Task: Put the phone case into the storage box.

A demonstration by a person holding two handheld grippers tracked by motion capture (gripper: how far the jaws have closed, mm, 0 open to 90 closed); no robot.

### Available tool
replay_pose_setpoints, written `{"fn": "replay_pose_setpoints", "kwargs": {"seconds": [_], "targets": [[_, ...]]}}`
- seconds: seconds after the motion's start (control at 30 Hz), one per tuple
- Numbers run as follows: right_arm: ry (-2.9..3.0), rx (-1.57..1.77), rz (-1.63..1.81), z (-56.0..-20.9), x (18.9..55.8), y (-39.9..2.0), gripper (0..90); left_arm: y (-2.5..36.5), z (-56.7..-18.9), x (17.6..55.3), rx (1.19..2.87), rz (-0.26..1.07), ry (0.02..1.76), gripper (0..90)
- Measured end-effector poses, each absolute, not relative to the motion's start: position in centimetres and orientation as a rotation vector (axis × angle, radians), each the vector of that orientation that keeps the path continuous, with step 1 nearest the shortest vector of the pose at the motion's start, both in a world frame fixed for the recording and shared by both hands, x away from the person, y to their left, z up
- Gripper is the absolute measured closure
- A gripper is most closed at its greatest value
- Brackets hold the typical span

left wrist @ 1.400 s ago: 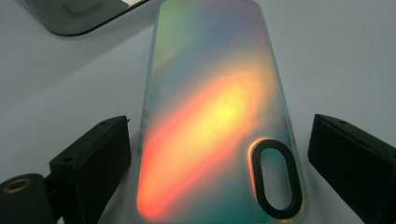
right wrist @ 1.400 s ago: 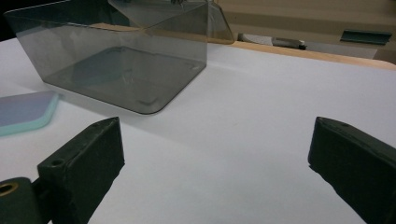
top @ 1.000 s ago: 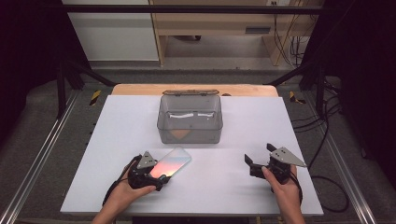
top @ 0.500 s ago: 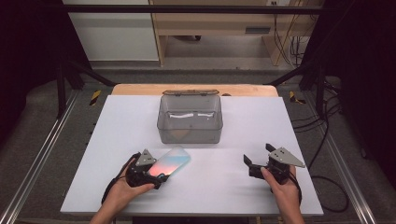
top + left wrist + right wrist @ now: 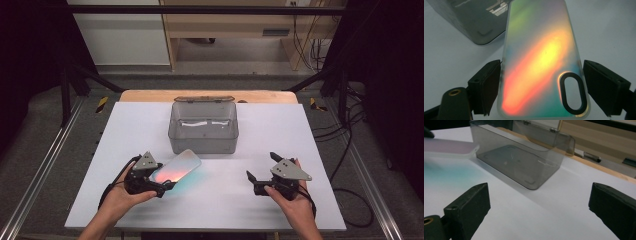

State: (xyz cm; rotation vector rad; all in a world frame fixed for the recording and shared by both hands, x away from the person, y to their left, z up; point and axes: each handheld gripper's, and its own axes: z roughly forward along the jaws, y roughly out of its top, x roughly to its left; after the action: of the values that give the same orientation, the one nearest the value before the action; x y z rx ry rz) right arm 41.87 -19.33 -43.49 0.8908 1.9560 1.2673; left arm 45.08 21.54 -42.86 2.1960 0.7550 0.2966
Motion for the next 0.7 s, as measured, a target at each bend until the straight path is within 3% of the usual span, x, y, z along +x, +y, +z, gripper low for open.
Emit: {"fn": "replay_pose_setpoints", "kwargs": {"seconds": [0.7], "targets": [[2.040,0.626,1.240,-40.5,41.5,-13.9,3.9,18.0,-37.0,47.4,2.267,0.316,0.651,17.5]]}}
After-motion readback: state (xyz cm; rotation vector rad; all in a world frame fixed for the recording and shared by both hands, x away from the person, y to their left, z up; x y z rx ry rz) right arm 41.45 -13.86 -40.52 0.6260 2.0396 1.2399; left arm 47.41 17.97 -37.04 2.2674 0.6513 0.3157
